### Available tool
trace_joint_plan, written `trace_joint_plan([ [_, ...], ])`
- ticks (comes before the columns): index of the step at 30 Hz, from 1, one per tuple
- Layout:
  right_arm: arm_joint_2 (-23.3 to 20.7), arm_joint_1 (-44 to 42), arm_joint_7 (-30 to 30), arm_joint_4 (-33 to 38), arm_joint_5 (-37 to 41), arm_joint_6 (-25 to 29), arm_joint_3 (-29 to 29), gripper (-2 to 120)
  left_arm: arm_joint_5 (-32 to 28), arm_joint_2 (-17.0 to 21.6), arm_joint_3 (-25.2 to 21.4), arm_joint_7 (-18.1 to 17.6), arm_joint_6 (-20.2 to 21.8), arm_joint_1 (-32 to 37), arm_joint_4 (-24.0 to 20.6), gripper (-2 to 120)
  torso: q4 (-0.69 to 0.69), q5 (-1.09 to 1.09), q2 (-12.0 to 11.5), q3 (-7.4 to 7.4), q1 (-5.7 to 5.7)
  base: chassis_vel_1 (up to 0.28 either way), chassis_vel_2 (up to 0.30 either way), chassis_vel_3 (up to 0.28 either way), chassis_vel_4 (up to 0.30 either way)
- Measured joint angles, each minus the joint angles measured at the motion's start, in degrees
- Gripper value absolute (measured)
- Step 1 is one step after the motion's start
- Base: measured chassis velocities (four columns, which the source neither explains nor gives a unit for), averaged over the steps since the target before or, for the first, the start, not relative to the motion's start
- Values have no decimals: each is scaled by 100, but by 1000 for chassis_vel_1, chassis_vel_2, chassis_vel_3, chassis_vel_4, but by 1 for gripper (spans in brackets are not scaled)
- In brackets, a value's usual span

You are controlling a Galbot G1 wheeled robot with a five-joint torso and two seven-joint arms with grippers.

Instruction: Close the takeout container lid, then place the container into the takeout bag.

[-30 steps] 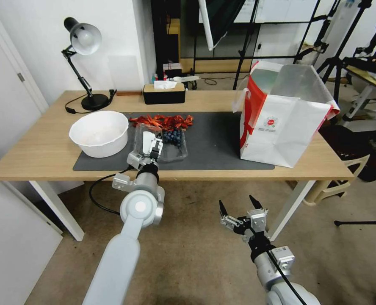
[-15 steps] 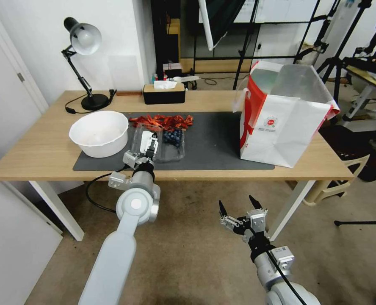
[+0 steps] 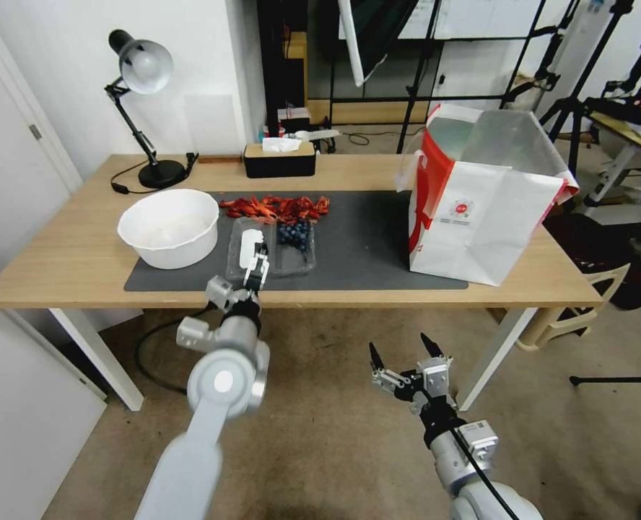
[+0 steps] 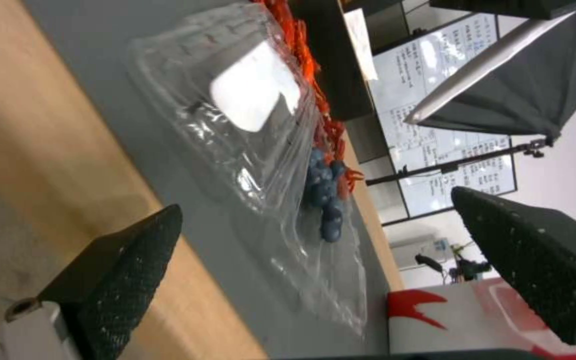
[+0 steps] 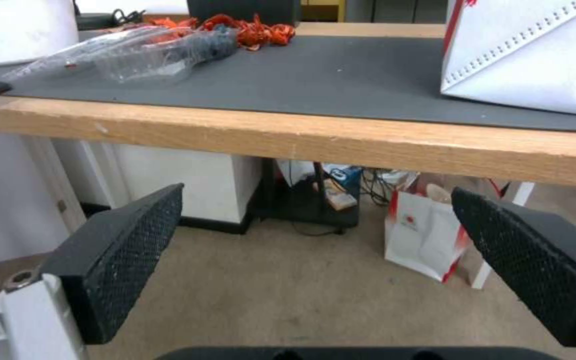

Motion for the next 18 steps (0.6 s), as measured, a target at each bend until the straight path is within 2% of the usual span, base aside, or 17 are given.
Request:
trace_joint_plan([
  [3,-3,11,-2,0,0,9,-20,100,178,84,-73,95,-39,305,-300,100,0,0,0,0,0,0,0,0,0],
  [5,-6,23,-3,0,0,16,-32,100,642,201,-143,303,-109,609,-553,100,0,0,0,0,0,0,0,0,0],
  [8,-8,29,-4,1,0,24,-36,100,968,259,-174,438,-159,762,-634,100,0,0,0,0,0,0,0,0,0],
  [9,-10,44,-12,4,0,53,-39,100,1791,415,-232,802,-367,1122,-710,100,0,0,0,0,-1,0,0,0,0],
  [10,-10,44,-12,4,0,53,-39,100,1791,415,-232,802,-367,1122,-710,100,0,0,0,0,-1,0,0,0,0],
  [12,-11,58,-23,11,2,83,-42,100,2341,519,-313,1114,-606,1397,-687,100,0,0,0,0,0,0,0,0,0],
  [13,-14,68,-34,15,6,114,-42,100,2747,580,-405,1410,-821,1587,-581,100,0,0,0,0,0,0,0,0,0],
  [14,-14,68,-34,15,6,114,-42,100,2747,580,-405,1410,-821,1587,-581,100,0,0,0,0,0,0,0,0,0],
  [17,-24,76,-57,39,26,172,-15,100,4016,662,-660,2015,-1532,1974,-161,100,0,0,0,-1,-1,0,0,0,0],
  [18,-24,76,-57,39,26,172,-15,100,4016,662,-660,2015,-1532,1974,-161,100,0,0,0,-1,-1,0,0,0,0],
])
